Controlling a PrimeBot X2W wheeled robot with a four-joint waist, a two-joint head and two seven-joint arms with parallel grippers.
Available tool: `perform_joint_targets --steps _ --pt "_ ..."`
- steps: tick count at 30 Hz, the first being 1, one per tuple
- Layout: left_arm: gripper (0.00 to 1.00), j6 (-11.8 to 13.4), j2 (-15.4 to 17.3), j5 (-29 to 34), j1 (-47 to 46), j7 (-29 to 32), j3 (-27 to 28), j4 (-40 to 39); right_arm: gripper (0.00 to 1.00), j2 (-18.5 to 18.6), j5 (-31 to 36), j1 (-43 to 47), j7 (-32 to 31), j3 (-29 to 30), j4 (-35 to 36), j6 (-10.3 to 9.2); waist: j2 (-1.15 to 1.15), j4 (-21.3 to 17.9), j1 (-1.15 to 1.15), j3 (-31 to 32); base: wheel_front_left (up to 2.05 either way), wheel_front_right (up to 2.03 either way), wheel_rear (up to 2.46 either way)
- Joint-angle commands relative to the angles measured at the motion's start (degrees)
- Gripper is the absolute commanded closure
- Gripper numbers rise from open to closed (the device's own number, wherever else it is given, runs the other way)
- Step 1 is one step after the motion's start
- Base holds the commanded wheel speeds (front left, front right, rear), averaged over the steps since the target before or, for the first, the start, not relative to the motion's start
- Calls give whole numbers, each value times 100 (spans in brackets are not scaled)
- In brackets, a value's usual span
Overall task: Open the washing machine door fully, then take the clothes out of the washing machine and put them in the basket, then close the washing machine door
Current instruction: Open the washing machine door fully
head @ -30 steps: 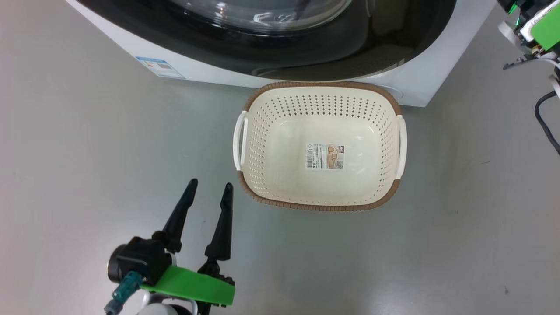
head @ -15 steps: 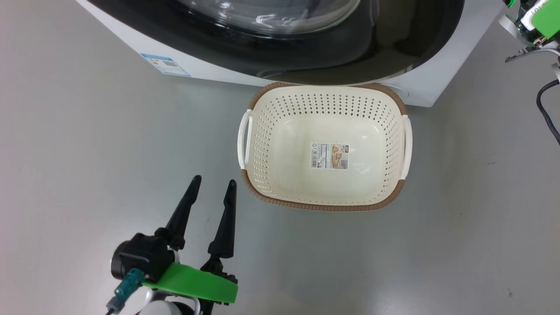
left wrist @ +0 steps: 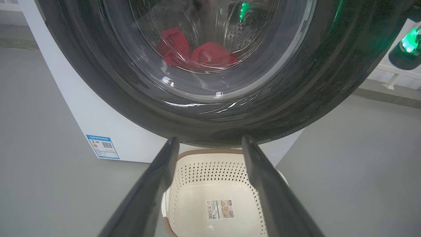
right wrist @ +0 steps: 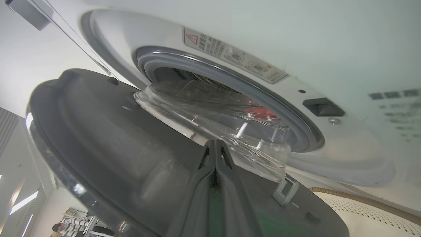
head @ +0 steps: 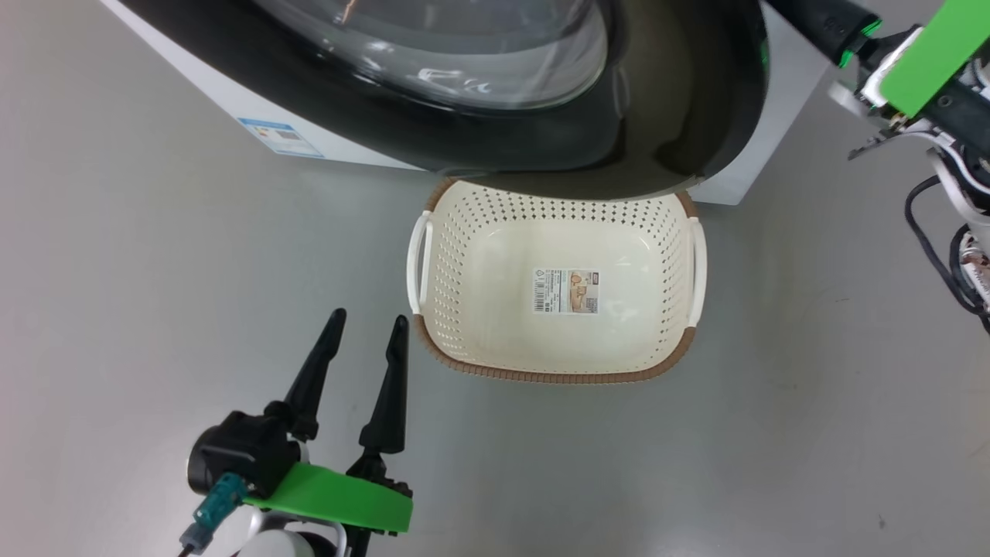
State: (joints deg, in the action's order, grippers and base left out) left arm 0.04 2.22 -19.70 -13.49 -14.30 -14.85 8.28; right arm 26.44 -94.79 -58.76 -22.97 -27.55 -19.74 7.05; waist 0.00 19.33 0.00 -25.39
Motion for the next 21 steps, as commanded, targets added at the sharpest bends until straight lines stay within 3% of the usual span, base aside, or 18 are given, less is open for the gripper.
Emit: perform_joint_targets --steps 1,21 --pt "0 16 65 40 -44 -70 242 -108 100 -176 82 194 -94 -113 190 44 0 -70 0 29 0 0 0" --pt "0 -31 65 194 236 -70 391 -84 100 -494 164 900 -560 -243 560 44 0 -201 0 532 0 0 0"
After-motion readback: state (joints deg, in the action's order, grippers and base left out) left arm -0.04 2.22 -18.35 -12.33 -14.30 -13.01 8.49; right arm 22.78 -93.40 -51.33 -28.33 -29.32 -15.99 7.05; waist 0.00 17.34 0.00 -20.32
